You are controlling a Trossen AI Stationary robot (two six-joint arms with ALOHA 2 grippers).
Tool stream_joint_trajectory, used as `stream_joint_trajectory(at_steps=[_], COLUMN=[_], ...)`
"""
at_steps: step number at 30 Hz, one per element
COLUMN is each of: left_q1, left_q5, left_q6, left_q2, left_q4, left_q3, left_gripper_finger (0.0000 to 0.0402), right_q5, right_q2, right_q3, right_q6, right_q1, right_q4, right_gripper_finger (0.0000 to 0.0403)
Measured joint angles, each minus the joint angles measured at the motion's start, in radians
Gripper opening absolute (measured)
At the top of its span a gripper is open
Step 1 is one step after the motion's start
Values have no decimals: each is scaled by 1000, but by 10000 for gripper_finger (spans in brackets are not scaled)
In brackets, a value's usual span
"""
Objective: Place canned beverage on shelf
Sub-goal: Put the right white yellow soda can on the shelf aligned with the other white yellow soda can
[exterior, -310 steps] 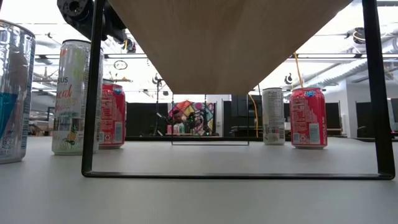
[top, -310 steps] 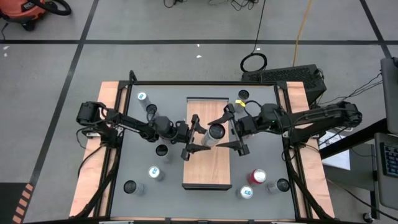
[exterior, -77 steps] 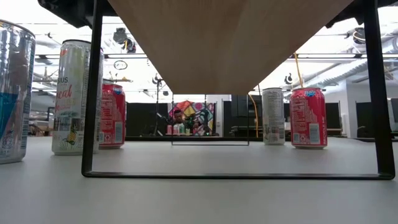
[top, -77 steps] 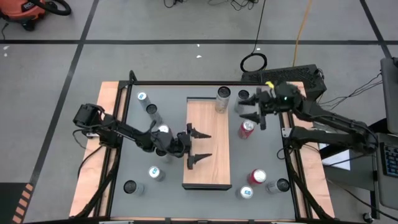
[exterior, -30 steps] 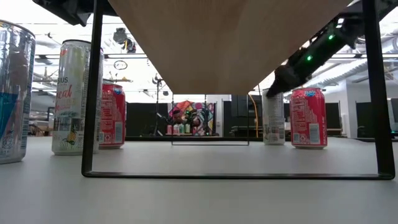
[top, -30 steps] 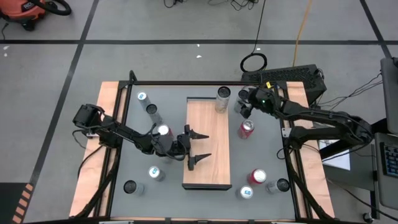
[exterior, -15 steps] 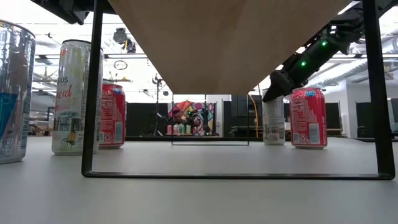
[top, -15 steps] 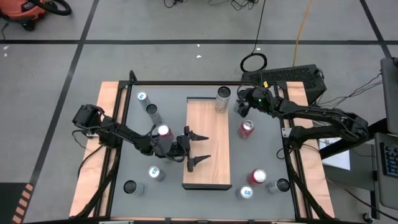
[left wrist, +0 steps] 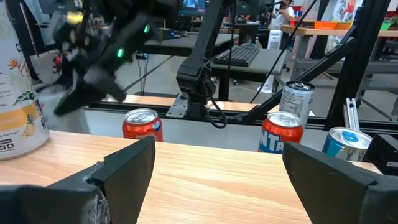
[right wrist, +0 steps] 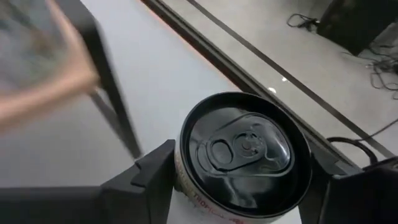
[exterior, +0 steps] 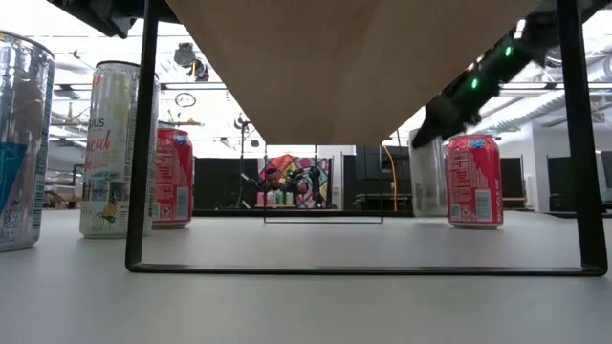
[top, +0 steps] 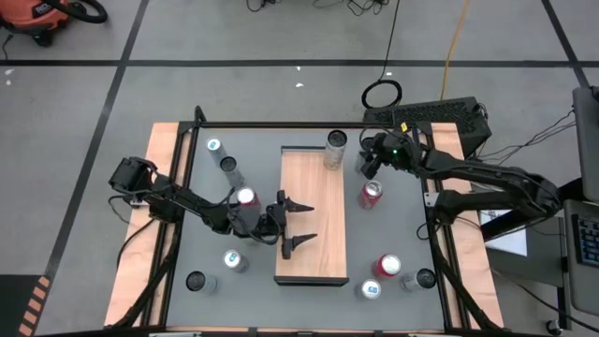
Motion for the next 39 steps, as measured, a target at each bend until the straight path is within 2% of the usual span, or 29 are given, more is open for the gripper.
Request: stream_joint_trajectory(at_steps=[9,13,16,20,28,34,39], left_q1=[9,8,7,7,5,5,-4], left_q5=[-33,-33,-33,-33,13,100,152], left_q6=[-17,-26,-33,-53,-54,-77,-53], left_q2=[0,0,0,0,0,0,0], left_q4=[11,11,14,34,94,152,172], left_q3=[0,0,0,0,7,8,13], left_gripper_finger=[354,354,354,354,354,354,354], right_q5=[-172,-174,-180,-191,-391,-384,-385], right_q2=[-162,-201,-227,-250,-268,-236,-161], right_q3=[203,305,377,442,457,457,457], right_q6=[74,93,100,88,35,-57,-151], right_q1=[130,205,267,346,490,605,676], right_q4=[-337,-505,-563,-576,-463,-338,-217], right_gripper_finger=[202,202,201,201,201,201,201])
